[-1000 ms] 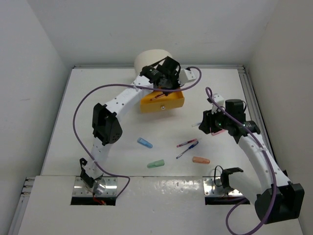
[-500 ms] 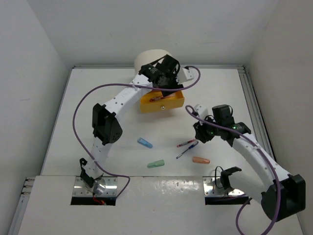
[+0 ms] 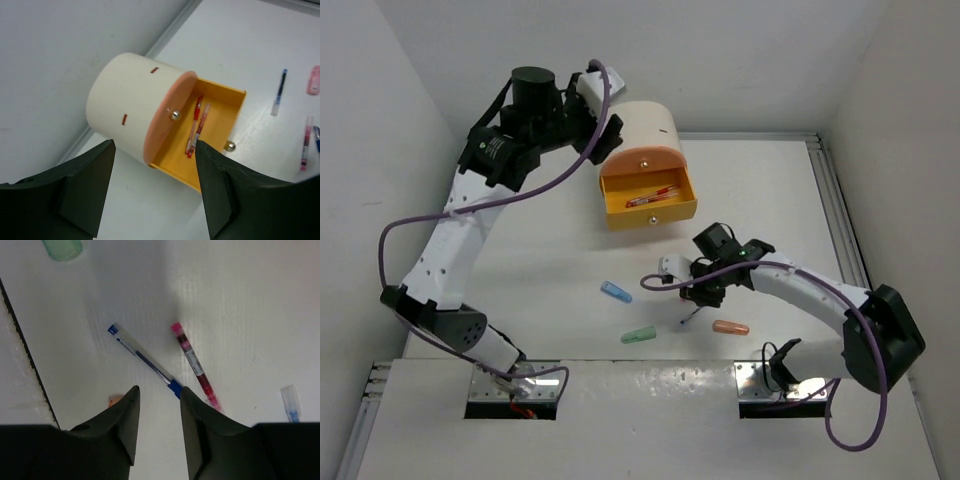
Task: Sort the stationery into containers
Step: Pick up the pen from the center of the board.
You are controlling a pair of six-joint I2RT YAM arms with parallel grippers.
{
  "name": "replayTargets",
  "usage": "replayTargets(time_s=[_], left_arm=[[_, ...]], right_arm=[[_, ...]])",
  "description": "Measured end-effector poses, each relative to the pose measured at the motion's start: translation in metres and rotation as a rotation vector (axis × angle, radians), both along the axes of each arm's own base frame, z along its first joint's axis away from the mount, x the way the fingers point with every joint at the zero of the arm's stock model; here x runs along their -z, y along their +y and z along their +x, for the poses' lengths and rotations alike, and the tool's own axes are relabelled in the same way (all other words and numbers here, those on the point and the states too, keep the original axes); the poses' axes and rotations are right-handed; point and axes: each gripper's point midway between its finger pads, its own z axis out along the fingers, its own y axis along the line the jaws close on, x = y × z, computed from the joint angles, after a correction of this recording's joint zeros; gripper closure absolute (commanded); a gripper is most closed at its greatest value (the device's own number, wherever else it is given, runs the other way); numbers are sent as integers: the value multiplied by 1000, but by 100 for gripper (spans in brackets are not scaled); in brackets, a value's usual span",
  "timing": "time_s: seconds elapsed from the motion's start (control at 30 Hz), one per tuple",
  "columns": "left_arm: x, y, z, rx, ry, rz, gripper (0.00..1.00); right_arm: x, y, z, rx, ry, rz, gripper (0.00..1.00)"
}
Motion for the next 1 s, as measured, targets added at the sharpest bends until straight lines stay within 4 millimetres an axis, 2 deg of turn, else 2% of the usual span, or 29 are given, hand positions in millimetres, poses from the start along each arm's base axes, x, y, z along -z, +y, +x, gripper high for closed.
replayTargets(time_s=[0.1,0.23,0.33,0.57,1.0], left_arm=[[19,7,-9,24,59,-10,28],[71,11,-7,36,208,9,28],[94,16,-8,37,277,14,28],[107,16,-16,66,323,-4,28],[104,21,-17,72,320,-22,28]], right_arm=[[11,2,-6,-86,14,-49,61],[23,0,-6,-138,27,-91,59],[28,-3,-3,-165,20,-115,53],[40,-11,8,-199,9,-141,49],[64,-34,9,-303,-18,-194,50]])
